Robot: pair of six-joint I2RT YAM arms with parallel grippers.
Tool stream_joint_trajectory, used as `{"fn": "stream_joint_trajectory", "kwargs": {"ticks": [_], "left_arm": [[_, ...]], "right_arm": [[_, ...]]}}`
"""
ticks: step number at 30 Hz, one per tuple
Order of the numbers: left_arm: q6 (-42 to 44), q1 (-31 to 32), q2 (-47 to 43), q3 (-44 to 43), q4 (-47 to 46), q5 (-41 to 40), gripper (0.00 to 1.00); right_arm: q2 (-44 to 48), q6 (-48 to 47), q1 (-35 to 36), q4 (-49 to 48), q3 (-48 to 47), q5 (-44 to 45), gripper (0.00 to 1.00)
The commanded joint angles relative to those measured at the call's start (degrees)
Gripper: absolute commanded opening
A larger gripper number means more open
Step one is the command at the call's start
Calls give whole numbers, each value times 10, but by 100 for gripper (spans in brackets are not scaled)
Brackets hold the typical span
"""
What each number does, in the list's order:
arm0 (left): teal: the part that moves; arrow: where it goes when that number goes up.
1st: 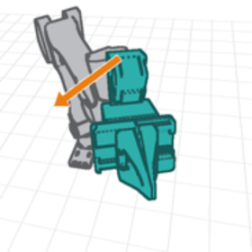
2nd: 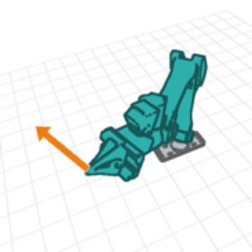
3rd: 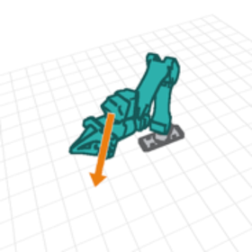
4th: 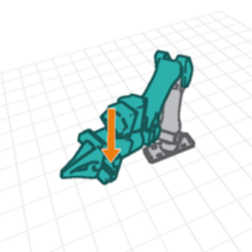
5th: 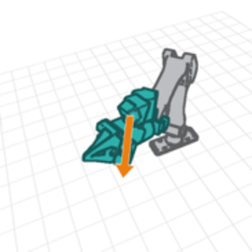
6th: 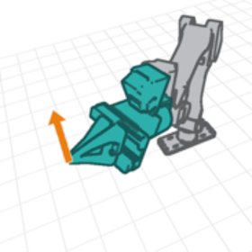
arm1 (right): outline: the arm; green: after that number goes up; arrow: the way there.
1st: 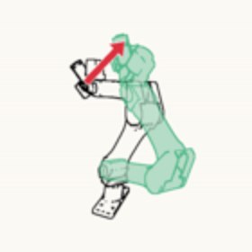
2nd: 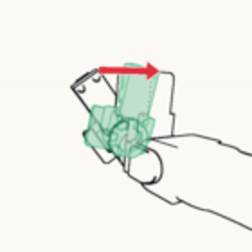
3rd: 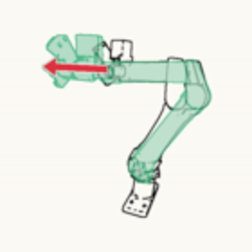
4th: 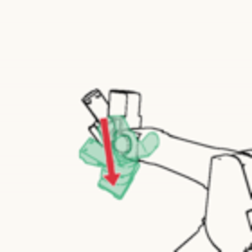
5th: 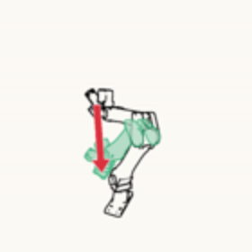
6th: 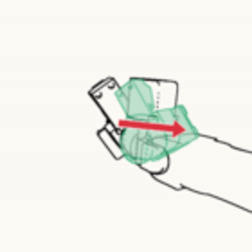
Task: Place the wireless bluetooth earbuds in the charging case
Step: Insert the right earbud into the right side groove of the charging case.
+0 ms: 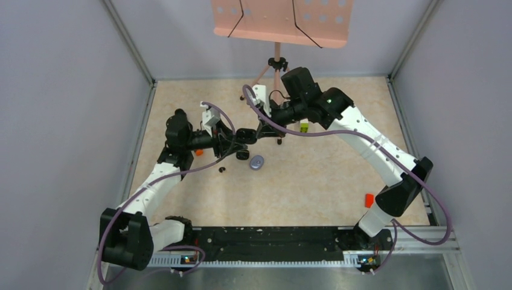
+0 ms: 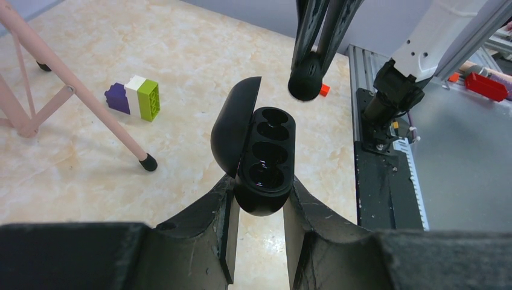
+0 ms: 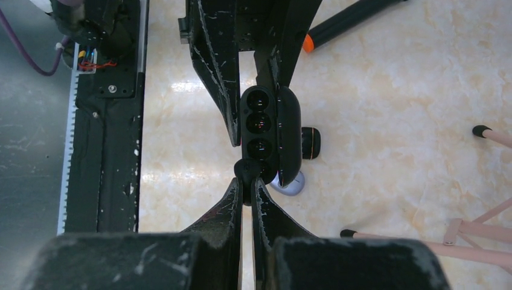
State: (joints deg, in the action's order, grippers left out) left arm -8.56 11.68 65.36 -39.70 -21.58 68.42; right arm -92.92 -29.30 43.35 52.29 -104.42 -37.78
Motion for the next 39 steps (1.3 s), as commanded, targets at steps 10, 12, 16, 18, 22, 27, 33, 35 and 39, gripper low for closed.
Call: {"fn": "stream_joint_trajectory", "kwargs": {"ticks": [10,12,16,18,22,27,33,35,39], "left_arm": [[-69,2,-18,-6,-75,13,0],[-66,2,-17,-8,-74,17,0],[-65,2,-16,-10,-74,15,0],[-66,2,-15,-8,-77,11,0],[-86,2,-18,4,-107,-5,0],[-137,2,-19,24,-175,-29,0],[-131,1,-28,33,-177,-30,0],[-128,1,-31,38,-174,-32,0],[-120,-1,-32,43,-166,-38,0]], "right_arm": [[-25,18,24,-37,-14,52,0],[-25,17,24,-39,-12,50,0],[-28,19,25,-40,-10,45,0],[-28,20,24,-41,-9,39,0],[-30,26,25,-42,-8,32,0],[-30,39,25,-48,-2,33,0],[-17,35,25,-39,-7,69,21],[-4,26,25,-28,-14,83,25],[27,7,25,0,-28,86,31]]}}
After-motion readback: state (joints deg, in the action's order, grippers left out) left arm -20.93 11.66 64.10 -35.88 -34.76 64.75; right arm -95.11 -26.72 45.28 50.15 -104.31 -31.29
